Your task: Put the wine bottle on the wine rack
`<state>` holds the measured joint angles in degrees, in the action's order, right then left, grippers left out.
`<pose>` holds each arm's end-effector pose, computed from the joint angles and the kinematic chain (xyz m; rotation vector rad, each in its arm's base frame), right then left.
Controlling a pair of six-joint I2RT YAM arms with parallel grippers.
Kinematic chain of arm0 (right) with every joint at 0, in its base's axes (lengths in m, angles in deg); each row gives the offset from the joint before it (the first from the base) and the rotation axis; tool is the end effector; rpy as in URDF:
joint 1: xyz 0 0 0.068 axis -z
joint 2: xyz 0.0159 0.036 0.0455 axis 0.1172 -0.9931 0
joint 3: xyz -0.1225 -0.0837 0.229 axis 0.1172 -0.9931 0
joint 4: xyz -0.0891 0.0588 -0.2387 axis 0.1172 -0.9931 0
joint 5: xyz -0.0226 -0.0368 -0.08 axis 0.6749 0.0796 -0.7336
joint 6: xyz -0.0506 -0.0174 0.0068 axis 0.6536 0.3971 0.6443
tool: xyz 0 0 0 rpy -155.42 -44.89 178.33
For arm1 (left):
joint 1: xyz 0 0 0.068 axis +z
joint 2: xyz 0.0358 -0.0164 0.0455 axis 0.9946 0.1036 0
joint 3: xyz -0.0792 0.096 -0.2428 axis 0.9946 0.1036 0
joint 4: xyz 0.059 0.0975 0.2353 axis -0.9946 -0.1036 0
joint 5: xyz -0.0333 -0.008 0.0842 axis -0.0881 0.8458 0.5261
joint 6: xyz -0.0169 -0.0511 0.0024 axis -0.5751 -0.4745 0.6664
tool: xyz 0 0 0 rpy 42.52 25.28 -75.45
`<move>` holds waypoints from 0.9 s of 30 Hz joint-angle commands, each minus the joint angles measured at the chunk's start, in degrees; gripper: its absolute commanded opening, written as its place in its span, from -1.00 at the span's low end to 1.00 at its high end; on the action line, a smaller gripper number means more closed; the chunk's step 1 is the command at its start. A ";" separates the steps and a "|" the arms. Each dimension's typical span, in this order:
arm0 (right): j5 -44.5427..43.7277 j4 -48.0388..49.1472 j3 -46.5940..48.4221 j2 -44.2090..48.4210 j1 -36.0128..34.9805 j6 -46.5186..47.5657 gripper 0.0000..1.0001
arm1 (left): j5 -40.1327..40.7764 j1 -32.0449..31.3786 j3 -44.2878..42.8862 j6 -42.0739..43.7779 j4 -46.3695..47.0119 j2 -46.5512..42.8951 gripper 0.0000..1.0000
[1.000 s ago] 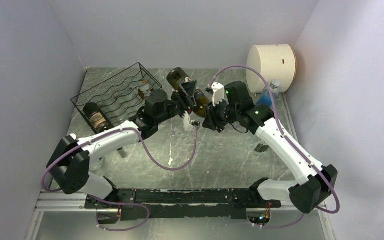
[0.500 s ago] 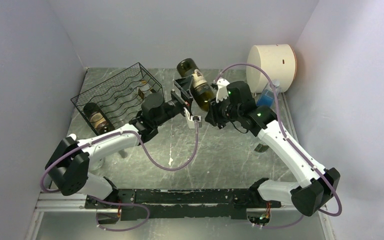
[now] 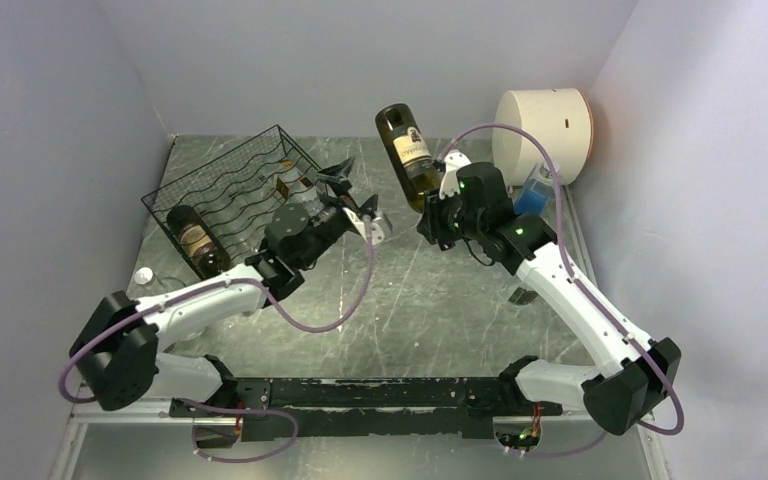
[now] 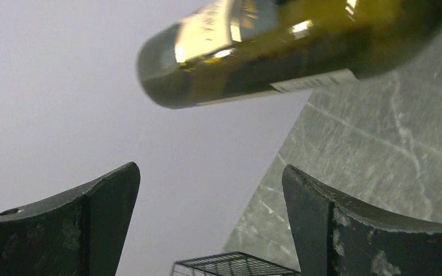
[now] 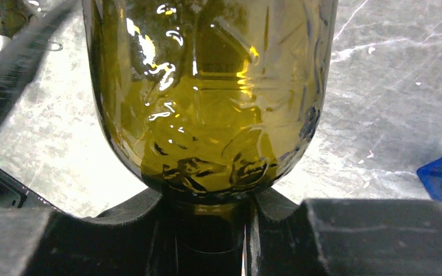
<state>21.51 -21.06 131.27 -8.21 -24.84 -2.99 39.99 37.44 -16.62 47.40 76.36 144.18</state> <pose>0.2177 0.1360 0.3576 -0.4593 2.1735 0.4558 0.2154 -0.2266 0.3131 1.1281 0.9109 0.1733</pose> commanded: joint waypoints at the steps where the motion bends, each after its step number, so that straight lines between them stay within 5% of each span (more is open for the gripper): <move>1: 1.81 9.75 0.05 0.23 0.01 -0.38 -1.00 | 6.61 -0.22 3.00 -18.94 7.62 -4.87 0.90; 6: 5.57 12.58 0.19 -2.42 -0.09 -0.89 -1.00 | 21.47 -0.16 -0.09 -35.44 5.58 -9.47 0.90; 10: 9.09 15.36 1.19 -5.85 -0.96 -1.96 -1.00 | 31.57 0.33 -12.39 -53.01 -22.60 -12.35 0.94; 19: 9.62 21.55 9.78 -19.22 -10.32 -3.13 -1.00 | 27.46 0.51 -24.42 -63.35 -48.66 -17.69 0.97; 27: 6.03 21.51 23.30 -34.67 -13.61 -2.35 -1.00 | 24.76 0.55 -27.00 -64.46 -56.36 -22.43 0.98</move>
<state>30.71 -7.86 146.68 -39.56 -38.11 -6.43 66.19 37.77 -42.02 -14.96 26.53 124.03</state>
